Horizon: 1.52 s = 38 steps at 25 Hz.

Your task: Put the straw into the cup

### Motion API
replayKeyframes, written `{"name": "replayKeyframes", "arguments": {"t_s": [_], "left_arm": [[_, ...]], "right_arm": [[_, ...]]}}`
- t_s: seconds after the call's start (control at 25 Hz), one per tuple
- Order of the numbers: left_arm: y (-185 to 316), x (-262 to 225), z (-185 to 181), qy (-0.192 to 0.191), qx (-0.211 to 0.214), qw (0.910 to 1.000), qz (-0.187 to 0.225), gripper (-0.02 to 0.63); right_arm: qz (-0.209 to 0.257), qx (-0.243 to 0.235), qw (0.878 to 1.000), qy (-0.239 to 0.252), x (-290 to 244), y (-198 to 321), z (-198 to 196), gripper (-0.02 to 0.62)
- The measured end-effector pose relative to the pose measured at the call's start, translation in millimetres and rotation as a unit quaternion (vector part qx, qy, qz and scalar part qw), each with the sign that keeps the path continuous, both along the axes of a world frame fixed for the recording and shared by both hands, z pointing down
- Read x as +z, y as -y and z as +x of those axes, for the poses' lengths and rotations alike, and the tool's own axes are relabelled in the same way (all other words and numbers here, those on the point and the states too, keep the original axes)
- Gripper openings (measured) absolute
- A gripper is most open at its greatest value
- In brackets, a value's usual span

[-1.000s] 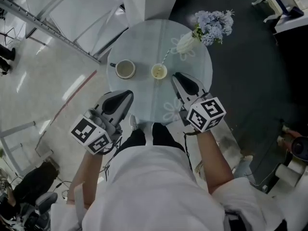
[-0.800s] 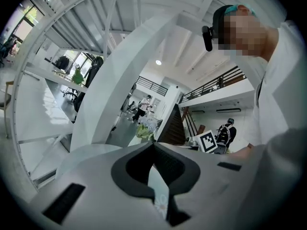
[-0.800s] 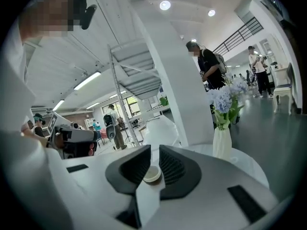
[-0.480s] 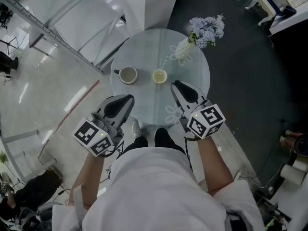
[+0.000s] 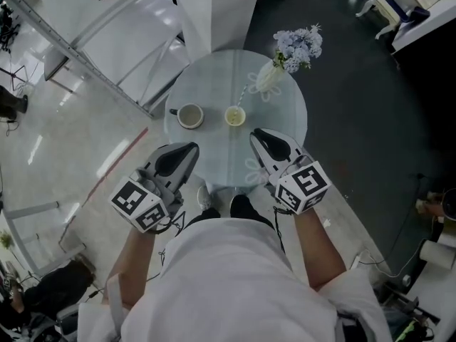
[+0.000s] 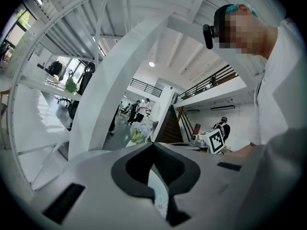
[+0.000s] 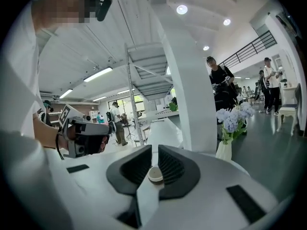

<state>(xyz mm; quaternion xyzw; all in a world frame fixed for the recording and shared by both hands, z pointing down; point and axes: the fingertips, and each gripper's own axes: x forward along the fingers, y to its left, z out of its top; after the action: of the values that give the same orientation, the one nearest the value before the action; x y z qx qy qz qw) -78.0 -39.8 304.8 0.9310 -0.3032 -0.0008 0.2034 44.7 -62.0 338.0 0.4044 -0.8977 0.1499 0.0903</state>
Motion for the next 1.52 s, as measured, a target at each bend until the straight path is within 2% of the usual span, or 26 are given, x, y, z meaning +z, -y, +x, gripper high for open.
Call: {"name": "replayKeyframes", "arguments": {"t_s": [0.36, 1.52], "left_arm": [[-6, -5, -2, -0.009, 0.004, 0.9999, 0.002, 0.021], [-1, 11, 17, -0.002, 0.016, 0.9997, -0.019, 0.021]], "right_arm": [[0.012, -0.013, 1.0, -0.026, -3, -18, -8, 0.049], [0.007, -0.034, 0.999, -0.024, 1, -23, -4, 0.023]]}}
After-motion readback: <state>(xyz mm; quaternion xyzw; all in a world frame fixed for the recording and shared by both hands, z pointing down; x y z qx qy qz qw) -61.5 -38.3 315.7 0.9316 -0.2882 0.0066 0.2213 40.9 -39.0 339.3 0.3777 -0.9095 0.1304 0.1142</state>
